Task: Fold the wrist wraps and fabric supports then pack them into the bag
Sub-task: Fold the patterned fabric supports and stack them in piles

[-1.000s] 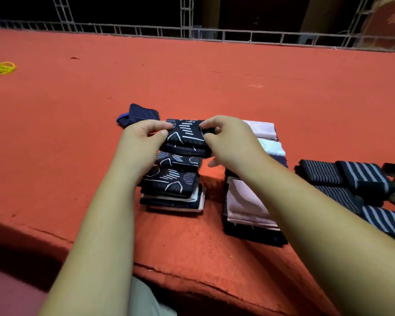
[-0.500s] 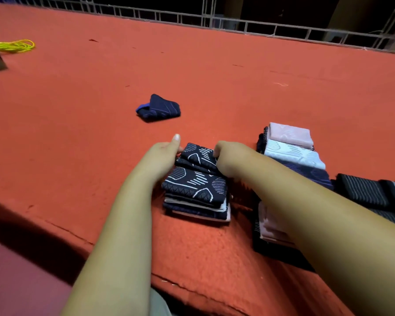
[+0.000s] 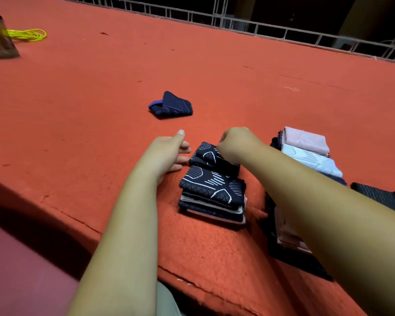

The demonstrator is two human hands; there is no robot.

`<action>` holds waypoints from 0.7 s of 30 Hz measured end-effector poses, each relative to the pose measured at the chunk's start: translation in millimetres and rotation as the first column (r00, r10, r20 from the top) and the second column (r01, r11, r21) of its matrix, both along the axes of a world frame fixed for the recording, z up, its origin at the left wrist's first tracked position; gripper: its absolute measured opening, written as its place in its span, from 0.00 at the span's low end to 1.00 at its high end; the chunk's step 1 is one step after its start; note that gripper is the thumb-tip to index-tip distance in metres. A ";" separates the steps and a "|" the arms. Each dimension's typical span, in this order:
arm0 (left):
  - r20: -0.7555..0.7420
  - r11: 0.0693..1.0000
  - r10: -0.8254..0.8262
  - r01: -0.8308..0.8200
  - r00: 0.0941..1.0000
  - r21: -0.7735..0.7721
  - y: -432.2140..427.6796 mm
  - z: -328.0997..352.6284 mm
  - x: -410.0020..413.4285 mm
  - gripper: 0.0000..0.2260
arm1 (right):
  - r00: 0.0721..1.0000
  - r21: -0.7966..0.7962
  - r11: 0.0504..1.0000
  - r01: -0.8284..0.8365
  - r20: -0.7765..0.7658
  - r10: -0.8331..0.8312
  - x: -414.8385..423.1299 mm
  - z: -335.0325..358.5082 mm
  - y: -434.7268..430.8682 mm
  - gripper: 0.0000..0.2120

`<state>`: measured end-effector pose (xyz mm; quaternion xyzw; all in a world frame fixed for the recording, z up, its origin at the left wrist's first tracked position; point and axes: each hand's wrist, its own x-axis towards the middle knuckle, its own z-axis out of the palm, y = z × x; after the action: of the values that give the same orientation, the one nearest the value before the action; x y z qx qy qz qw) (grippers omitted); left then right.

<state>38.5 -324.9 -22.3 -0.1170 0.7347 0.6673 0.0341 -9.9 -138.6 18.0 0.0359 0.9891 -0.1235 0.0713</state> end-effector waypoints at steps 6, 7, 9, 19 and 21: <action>-0.014 0.994 -0.044 0.042 0.999 -0.103 -19.3 18.2 -8.4 0.14 | 0.979 0.009 0.986 -0.165 -0.119 0.165 -26.6 7.0 -37.3 0.13; -0.024 0.987 -0.067 0.063 0.997 -0.145 -24.4 22.8 -13.4 0.13 | 0.972 0.032 0.980 -0.196 -0.122 0.198 -33.0 9.0 -45.1 0.13; -0.057 0.978 -0.062 0.049 0.996 -0.205 -37.2 25.1 -25.3 0.11 | 0.957 0.088 0.961 -0.263 -0.107 0.271 -49.1 10.7 -60.2 0.14; 0.047 0.975 0.221 -0.219 0.974 -0.041 -82.7 -18.5 -64.6 0.05 | 0.861 0.386 0.780 -0.493 0.089 0.501 -132.1 -7.1 -134.6 0.25; 0.046 0.973 0.231 -0.230 0.972 -0.024 -85.0 -22.1 -68.4 0.05 | 0.869 0.413 0.769 -0.488 0.149 0.472 -144.3 -10.6 -149.7 0.33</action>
<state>-29.9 -409.9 -44.4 -0.2177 0.7214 0.6569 -0.0269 -154.2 -288.4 7.4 -0.2003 0.9656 0.1251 0.1086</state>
